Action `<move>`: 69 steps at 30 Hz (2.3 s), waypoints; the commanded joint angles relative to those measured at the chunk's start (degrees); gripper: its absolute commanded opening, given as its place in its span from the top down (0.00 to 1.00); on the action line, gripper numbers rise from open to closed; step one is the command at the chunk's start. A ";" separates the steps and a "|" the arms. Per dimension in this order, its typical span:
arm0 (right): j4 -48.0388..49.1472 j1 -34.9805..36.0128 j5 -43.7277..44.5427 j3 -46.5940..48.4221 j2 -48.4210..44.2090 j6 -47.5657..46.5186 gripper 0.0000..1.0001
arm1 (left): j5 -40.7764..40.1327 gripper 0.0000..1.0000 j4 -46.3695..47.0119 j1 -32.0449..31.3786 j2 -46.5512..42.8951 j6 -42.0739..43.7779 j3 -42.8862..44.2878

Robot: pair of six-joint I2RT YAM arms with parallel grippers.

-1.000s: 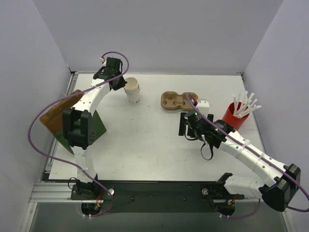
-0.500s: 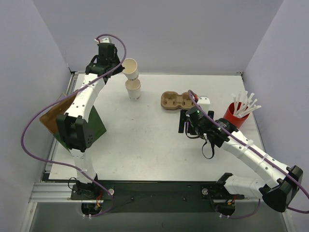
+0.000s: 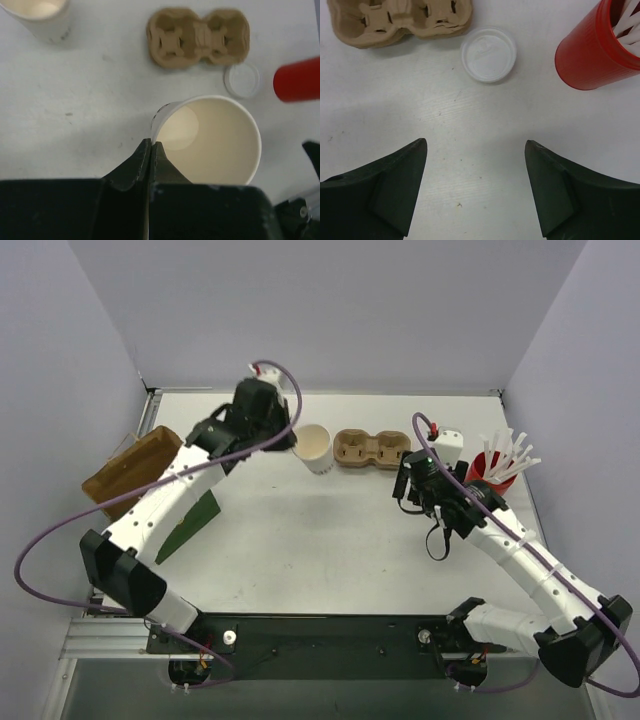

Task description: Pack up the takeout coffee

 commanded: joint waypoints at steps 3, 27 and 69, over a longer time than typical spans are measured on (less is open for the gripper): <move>-0.32 -8.19 -0.26 3.21 10.02 -0.56 0.38 | 0.58 1.00 4.81 -10.92 -7.99 -3.67 -19.13; 6.80 -21.75 -8.52 7.78 34.37 -0.83 0.74 | -2.67 1.00 8.41 -13.22 -8.95 -2.80 -27.34; 11.64 -27.37 -14.06 6.20 39.83 1.55 0.98 | -1.18 1.00 11.67 -13.22 -8.87 -2.62 -31.64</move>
